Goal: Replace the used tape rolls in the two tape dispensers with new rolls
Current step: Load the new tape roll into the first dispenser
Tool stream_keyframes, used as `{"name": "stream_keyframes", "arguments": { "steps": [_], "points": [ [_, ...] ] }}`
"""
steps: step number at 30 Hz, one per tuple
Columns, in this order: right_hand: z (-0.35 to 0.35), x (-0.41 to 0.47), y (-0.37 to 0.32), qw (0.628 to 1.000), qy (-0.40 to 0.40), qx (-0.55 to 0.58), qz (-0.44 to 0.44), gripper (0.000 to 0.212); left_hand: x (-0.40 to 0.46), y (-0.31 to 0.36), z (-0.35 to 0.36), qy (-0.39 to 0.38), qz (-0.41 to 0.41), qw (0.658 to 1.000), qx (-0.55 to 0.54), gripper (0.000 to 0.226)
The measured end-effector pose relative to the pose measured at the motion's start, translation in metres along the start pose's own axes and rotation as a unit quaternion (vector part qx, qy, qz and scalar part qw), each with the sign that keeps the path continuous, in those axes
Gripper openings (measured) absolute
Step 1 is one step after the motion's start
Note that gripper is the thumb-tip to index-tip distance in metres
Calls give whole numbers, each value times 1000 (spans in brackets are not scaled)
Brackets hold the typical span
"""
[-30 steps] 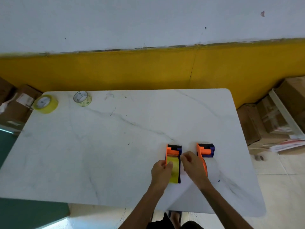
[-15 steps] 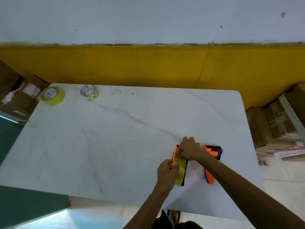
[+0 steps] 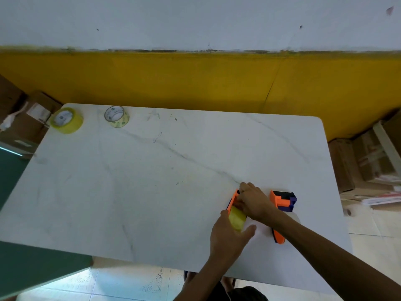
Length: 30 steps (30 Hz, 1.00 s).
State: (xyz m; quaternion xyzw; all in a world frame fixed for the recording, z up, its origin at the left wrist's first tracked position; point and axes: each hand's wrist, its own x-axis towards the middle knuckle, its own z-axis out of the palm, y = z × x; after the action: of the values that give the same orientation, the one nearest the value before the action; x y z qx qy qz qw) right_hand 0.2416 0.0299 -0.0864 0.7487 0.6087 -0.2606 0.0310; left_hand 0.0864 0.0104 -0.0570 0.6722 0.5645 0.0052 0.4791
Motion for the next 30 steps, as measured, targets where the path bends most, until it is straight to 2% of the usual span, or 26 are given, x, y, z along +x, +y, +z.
{"name": "stream_keyframes", "arguments": {
  "steps": [5,8,11,16,22,27,30],
  "points": [
    [-4,2,0,1000,9,0,20,11,-2,0,0,-3,1,999,48,79],
    [-5,4,7,999,14,-25,-17,11,-1,-1,-3,-13,-2,998,61,74],
    [-5,12,25,999,21,-44,-10,20,1,-4,-10,-36,-6,994,99,74],
    [0,31,32,998,56,-40,11,24,5,-5,-14,-57,-21,988,143,79],
    [-2,51,44,990,124,-27,57,13,7,-9,-19,-66,-28,984,161,59],
    [12,56,52,988,129,-35,82,14,5,-9,-22,-65,-20,989,134,49],
    [13,54,51,988,115,-17,98,6,2,-10,-28,-53,-11,991,124,41]
  ]
}}
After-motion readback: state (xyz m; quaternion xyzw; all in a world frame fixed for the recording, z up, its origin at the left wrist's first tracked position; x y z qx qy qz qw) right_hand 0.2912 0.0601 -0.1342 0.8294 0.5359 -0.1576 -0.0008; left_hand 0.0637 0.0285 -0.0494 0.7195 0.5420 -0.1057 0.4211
